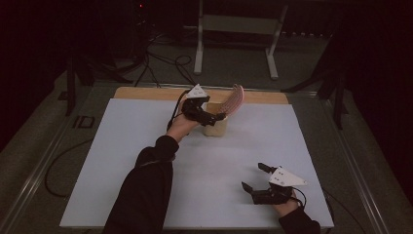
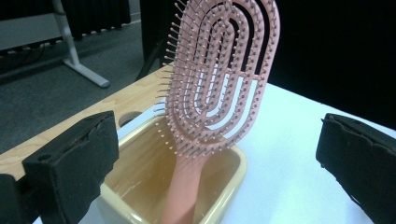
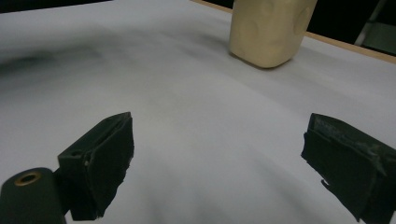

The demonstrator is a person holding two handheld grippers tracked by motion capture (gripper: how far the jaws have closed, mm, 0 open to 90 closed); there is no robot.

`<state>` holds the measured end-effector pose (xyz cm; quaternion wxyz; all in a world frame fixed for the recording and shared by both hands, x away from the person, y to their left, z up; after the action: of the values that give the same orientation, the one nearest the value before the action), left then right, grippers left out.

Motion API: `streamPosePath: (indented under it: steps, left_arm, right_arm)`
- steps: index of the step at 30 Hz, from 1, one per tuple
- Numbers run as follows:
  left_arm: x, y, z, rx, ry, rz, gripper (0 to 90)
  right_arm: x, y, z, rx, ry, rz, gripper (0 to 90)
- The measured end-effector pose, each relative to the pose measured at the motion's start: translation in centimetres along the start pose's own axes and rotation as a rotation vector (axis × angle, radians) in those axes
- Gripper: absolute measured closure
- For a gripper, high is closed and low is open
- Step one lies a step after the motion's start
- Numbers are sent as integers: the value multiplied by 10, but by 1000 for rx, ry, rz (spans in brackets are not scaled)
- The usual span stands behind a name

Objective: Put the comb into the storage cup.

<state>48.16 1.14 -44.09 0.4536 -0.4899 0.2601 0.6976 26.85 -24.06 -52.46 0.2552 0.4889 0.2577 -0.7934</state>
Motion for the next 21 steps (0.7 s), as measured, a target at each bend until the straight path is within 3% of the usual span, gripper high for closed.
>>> streamPosePath:
  steps: [11, 21]
  left_arm:
    - [-1, -2, 24, 29, -18, -12, 0]
    - [5, -3, 53, 21, -22, -15, 0]
  right_arm:
    - [0, 0, -1, 2, -6, 1, 89]
    - [-1, -1, -2, 0, -3, 4, 89]
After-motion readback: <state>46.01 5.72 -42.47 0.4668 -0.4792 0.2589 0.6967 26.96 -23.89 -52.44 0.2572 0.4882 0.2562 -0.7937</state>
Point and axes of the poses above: each handheld gripper's, and its own axes: z roughly backward along the jaws, x roughly out of its underside, y roughly to its right, the point moved 3 cm from there along -z, roughly forward along the jaws, and after that the axes turned 12 degrees about -z, right-handed, at the moved point
